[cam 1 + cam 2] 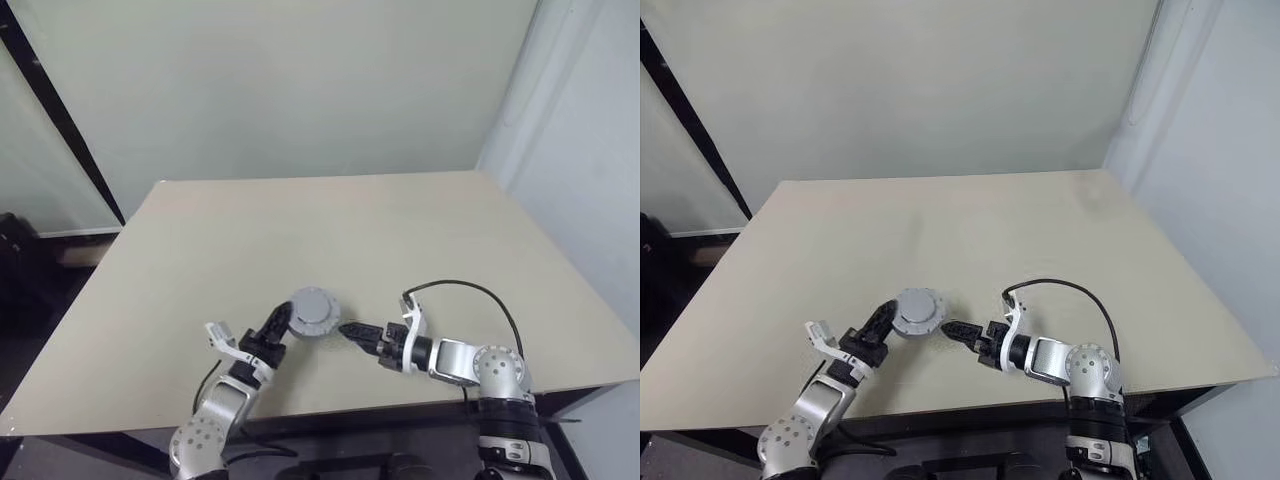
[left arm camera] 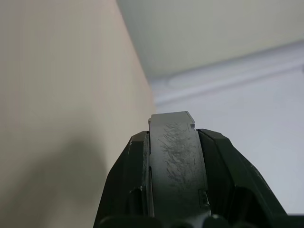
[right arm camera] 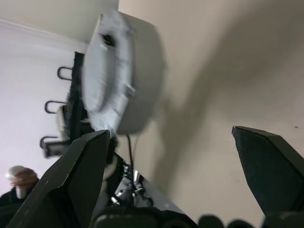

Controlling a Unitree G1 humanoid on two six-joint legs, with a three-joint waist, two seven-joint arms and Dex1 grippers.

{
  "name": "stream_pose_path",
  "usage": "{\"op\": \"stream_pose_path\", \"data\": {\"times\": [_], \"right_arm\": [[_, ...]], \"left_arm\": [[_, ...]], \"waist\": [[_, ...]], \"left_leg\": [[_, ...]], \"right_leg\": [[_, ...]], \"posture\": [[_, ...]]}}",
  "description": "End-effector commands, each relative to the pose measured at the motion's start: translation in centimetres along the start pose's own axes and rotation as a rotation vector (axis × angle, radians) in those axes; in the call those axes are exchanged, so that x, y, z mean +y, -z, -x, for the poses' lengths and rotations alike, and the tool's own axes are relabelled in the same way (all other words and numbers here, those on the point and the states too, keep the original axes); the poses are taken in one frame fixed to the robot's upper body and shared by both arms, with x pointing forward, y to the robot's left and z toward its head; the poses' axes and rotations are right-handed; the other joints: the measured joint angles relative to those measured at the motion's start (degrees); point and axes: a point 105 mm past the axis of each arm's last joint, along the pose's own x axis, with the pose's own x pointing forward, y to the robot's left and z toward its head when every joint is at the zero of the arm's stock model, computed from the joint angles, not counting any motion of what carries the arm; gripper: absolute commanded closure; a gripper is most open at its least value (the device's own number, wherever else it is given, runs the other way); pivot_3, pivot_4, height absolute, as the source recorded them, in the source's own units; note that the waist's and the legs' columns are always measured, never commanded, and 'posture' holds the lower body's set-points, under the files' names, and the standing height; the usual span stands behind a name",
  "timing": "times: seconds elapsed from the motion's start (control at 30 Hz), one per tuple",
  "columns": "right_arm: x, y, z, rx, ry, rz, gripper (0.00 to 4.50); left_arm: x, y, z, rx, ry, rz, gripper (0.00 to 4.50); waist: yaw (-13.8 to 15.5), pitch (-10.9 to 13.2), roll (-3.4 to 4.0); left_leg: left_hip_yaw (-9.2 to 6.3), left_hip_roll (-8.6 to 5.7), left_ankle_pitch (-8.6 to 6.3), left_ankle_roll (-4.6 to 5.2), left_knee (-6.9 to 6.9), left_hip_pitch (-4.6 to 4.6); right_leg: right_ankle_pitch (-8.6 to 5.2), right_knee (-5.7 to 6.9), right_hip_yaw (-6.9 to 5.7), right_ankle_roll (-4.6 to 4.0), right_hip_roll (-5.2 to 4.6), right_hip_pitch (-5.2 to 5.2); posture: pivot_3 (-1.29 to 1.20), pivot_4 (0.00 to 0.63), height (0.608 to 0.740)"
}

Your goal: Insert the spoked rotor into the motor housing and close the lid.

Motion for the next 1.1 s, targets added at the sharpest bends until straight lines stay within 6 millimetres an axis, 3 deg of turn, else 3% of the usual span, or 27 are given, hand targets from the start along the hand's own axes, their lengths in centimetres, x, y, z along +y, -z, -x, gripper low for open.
{"op": "stream_pose_path", "data": {"times": [0.03,0.13,0.23,0.37,0.63,0.9,1.1], "right_arm": [[0.7,-1.2,0.0,-0.073,0.021,0.166,0.0],[1.1,-2.1,0.0,-0.169,0.04,0.463,0.0],[1.8,-1.7,0.0,-0.179,0.015,0.72,0.0],[2.6,-1.1,-0.2,-0.185,-0.033,0.924,0.0],[2.9,-0.2,-0.8,-0.15,-0.055,1.127,0.0],[2.6,-0.2,-1.1,-0.144,-0.032,1.174,0.0],[1.9,-0.3,-1.1,-0.14,0.007,1.179,0.0]], "left_arm": [[-3.3,-2.3,-0.7,-0.1,0.11,-0.067,3.36],[-3.2,-4.2,-0.3,-0.194,0.059,-0.145,3.36],[-2.2,-5.9,0.2,-0.274,-0.044,-0.258,3.36],[-0.5,-8.1,1.0,-0.347,-0.179,-0.432,3.36],[1.3,-9.3,0.9,-0.365,-0.274,-0.582,3.36],[3.8,-9.6,0.9,-0.336,-0.394,-0.662,3.37],[5.2,-10.6,3.0,-0.345,-0.497,-0.744,1.37]], "waist": [[0.0,0.0,-0.01],[0.0,0.0,-0.05],[-0.01,0.0,-0.08],[0.01,-0.01,-0.32],[1.35,-0.02,-0.87],[1.76,-0.06,-1.05],[1.49,-0.06,-1.05]], "left_leg": [[0.0,0.0,0.0,0.0,0.01,0.0],[0.01,-0.01,0.0,0.0,0.03,0.0],[0.06,-0.03,0.0,-0.01,0.04,0.02],[0.11,-0.03,0.04,-0.06,0.06,0.03],[0.11,-0.07,0.17,-0.31,0.14,0.01],[0.08,-0.08,0.2,-0.35,0.33,0.09],[0.08,-0.05,0.08,-0.14,0.41,0.24]], "right_leg": [[0.0,0.0,0.0,0.0,0.0,0.0],[0.0,0.0,-0.01,0.01,0.0,0.02],[-0.03,0.0,-0.01,0.06,0.0,0.05],[0.0,0.01,-0.02,0.01,0.05,0.08],[0.01,-0.01,-0.02,0.0,0.05,0.14],[0.02,0.03,-0.05,0.0,0.05,0.35],[0.03,0.08,-0.12,-0.01,0.05,0.53]], "posture": [[0.0,0.0,0.74],[0.0,0.0,0.74],[0.0,0.0,0.74],[0.0,0.0,0.74],[0.0,0.0,0.74],[0.0,0.0,0.74],[0.0,0.0,0.74]]}}
